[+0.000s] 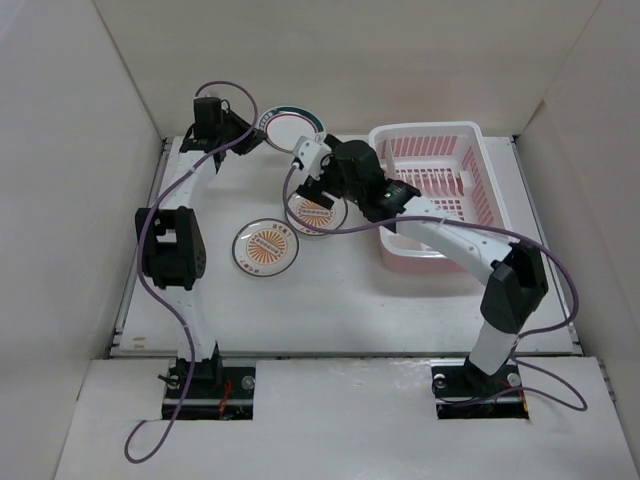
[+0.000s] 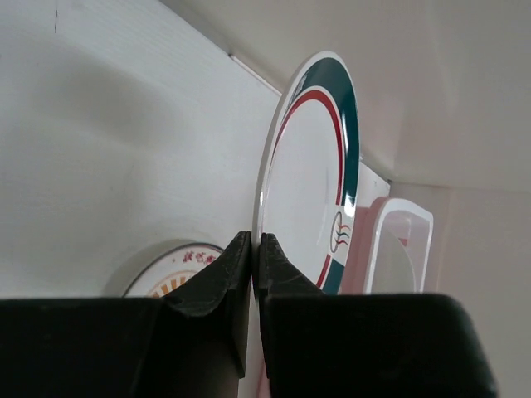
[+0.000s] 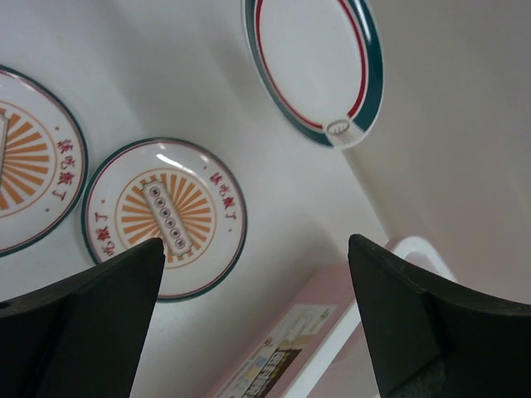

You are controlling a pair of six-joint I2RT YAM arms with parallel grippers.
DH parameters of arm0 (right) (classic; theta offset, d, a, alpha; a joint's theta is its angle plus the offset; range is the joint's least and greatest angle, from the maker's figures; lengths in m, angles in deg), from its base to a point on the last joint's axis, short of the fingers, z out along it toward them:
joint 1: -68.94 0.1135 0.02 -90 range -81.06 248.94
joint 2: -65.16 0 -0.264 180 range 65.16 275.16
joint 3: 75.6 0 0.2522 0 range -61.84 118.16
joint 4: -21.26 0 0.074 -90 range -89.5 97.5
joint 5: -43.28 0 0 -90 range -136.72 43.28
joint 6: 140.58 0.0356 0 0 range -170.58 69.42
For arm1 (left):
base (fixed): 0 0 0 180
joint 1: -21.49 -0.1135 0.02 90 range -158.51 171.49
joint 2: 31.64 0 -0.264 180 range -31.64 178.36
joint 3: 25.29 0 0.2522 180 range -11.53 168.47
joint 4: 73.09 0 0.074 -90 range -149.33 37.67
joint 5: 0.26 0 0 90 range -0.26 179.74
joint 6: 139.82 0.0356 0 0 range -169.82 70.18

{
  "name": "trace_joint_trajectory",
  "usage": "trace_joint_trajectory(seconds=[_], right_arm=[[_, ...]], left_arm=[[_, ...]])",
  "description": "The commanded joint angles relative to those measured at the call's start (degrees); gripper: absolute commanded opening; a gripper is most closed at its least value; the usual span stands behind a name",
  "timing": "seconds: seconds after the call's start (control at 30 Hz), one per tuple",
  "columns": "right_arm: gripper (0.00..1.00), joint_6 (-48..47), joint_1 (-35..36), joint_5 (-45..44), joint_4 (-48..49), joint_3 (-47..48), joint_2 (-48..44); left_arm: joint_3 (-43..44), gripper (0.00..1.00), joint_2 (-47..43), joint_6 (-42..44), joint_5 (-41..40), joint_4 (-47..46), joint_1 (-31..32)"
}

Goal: Load the plates into the dish rack

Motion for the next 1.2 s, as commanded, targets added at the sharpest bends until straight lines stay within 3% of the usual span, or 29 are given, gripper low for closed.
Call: trace_joint_trajectory(seconds=[0.0, 0.27, 0.53, 0.7, 0.93, 0.97, 1.03, 1.1, 1.17], right_arm=[[0.96, -9.4, 2.3, -3.6, 4.6, 7.6, 1.1], [0.98, -13.0, 3.0, -3.0, 5.1, 8.5, 3.2], [0.98, -14.2, 5.1, -6.3, 7.4, 9.8, 7.7], [0.92, -14.2, 5.1, -8.3, 9.4, 10.4, 9.7], [0.69, -14.2, 5.1, -10.1, 13.4, 9.8, 10.8], [0.59, -14.2, 5.1, -10.1, 13.4, 9.8, 10.8], [0.49, -14.2, 5.1, -10.1, 13.4, 9.8, 11.3], [0.28, -13.7, 5.1, -10.1, 13.4, 9.8, 11.3], [0.25, -13.7, 5.1, -10.1, 13.4, 9.8, 11.3]], left_arm=[[-0.4, 0.00, -7.7, -2.9, 0.9, 2.6, 0.0], [-2.0, 0.00, -15.1, -4.6, -0.7, 13.4, 0.5], [-6.3, 0.00, -21.6, -5.7, 1.4, 15.7, 1.0], [-10.0, 0.00, -24.9, -5.7, 2.6, 16.2, 1.0], [-12.9, 0.00, -27.3, -6.2, 4.4, 15.3, 1.6], [-12.9, 0.00, -27.9, -6.2, 5.0, 14.6, 1.6], [-14.0, 0.00, -28.4, -6.2, 5.0, 14.6, 1.6], [-14.0, 0.00, -28.4, -6.2, 5.6, 14.1, 1.6], [-14.7, 0.00, -29.0, -6.2, 5.6, 13.5, 1.6]])
